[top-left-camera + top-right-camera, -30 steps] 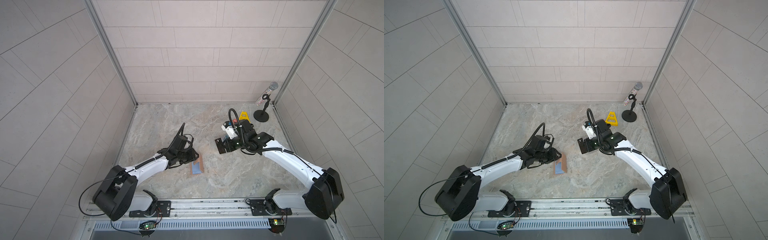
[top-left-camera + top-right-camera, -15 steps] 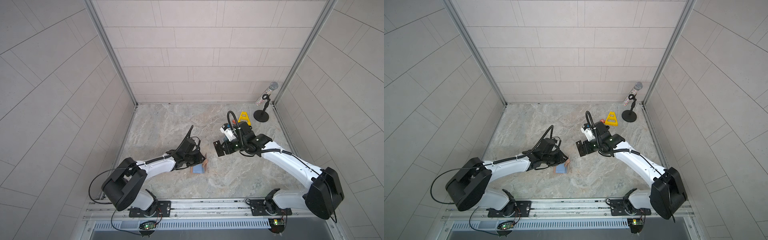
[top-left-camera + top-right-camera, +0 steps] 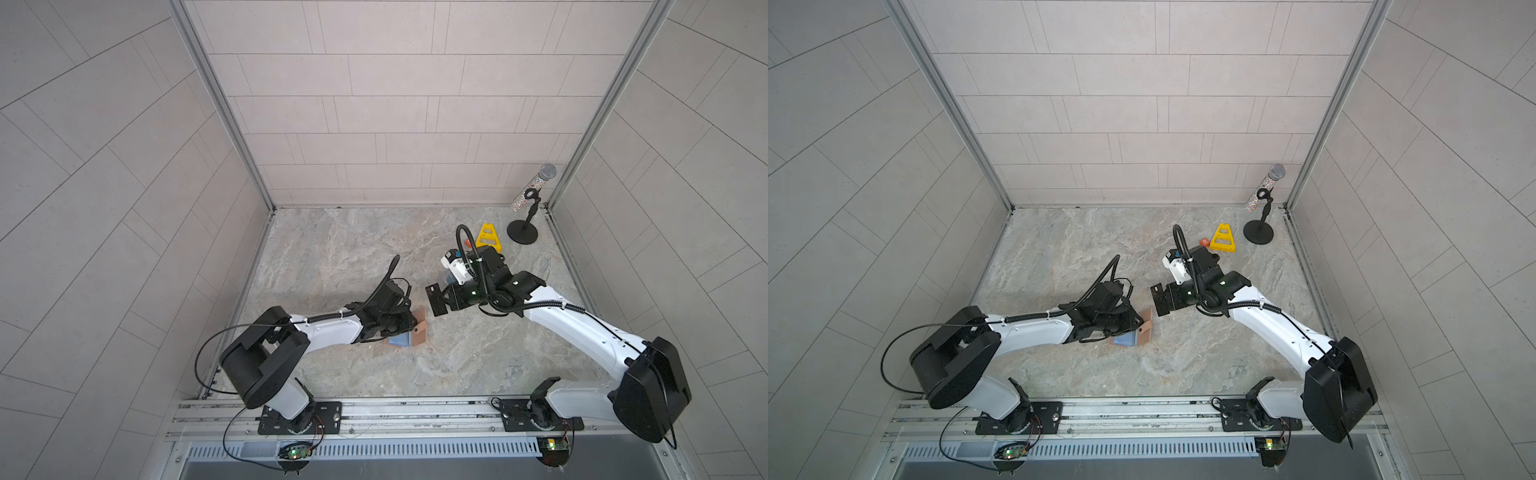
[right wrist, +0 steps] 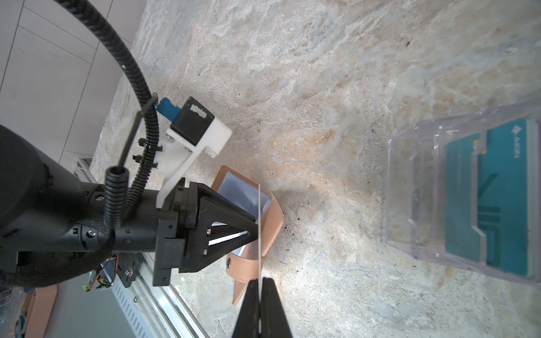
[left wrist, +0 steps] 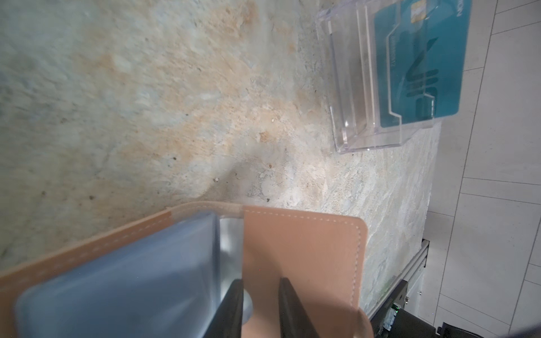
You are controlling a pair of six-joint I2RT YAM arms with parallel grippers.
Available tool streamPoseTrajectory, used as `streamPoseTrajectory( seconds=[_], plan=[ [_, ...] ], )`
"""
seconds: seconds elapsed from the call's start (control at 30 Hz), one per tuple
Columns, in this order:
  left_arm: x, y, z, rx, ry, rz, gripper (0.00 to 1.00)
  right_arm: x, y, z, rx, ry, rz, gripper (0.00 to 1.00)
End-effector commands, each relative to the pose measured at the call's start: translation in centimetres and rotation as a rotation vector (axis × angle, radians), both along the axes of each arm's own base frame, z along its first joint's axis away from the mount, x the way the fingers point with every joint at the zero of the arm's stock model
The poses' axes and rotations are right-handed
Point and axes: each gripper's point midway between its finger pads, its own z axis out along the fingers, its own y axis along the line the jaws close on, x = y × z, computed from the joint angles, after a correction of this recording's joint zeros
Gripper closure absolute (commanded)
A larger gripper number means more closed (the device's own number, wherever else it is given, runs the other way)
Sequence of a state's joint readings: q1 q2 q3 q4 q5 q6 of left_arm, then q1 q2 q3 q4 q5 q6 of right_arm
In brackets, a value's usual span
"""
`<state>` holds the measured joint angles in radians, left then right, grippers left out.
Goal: Insert credit cards into a card holder
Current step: Open the card holder at the center of the table.
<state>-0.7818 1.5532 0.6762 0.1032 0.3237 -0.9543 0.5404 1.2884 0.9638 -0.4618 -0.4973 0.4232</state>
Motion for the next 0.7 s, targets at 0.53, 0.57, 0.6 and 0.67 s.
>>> streamPoseTrajectory(
  seconds=[0.53, 0.57, 0.6, 0.67],
  plan=[
    [0.5, 1.6, -0.4, 0.074, -0.048, 0.067, 0.73, -1.5, 4.0, -2.4, 0.171, 0.125, -0.095, 1.00],
    [0.5, 1.6, -0.5, 0.074, -0.046, 0.067, 0.73, -1.6, 4.2, -2.8, 0.165, 0.134, -0.091, 1.00],
    [0.5, 1.5, -0.5, 0.072, -0.045, 0.065, 0.73, -1.7, 4.3, -3.2, 0.158, 0.142, -0.089, 1.00],
    [0.5, 1.5, -0.4, 0.070, -0.045, 0.064, 0.73, -1.8, 4.3, -4.1, 0.142, 0.160, -0.088, 1.00]
  ],
)
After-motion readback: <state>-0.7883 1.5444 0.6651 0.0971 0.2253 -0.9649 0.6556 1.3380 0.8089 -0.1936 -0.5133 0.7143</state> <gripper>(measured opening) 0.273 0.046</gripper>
